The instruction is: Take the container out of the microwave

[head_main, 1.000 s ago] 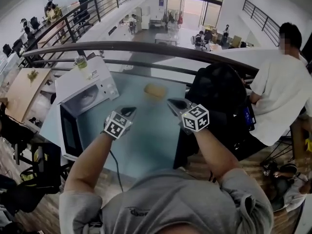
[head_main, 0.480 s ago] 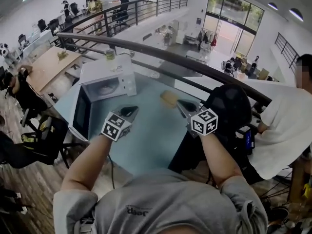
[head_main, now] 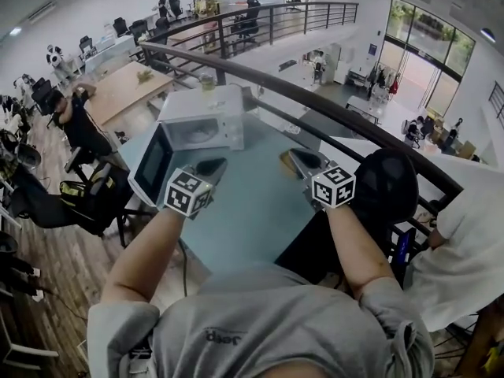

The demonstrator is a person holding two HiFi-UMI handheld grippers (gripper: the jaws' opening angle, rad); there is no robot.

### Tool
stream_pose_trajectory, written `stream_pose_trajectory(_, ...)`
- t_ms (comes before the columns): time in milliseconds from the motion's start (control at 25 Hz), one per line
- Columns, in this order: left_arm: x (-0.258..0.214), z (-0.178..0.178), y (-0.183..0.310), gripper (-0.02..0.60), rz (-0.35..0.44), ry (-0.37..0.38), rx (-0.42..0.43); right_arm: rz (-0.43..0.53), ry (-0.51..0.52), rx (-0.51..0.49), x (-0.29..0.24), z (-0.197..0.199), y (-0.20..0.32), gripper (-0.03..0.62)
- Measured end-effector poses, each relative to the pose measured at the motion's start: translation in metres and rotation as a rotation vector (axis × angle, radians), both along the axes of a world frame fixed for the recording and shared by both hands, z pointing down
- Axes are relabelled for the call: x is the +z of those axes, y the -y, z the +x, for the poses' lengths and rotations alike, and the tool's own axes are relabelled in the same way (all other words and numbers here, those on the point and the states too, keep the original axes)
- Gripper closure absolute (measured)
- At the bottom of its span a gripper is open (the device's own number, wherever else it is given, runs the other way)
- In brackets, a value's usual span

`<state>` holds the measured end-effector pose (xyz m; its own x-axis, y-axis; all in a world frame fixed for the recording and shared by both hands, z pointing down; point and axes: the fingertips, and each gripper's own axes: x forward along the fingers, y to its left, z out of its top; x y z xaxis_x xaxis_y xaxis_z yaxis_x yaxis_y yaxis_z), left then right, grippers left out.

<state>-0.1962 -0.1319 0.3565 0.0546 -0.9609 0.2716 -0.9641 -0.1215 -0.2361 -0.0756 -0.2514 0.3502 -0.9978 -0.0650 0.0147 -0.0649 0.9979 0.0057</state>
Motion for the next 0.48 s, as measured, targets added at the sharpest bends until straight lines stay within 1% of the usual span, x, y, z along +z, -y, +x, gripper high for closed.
stream_pose_trajectory(240,-0.020,-0.001,-0.022,0.557,0.031,0.020,-0.102,0.005,0.013,-0.089,-0.013,-0.017,-0.001,0.588)
stream_pose_trajectory(480,-0.019,-0.002,-0.051,0.557,0.054,-0.009,-0.197,0.004,-0.010,-0.179,0.000,-0.034,-0.017,0.588)
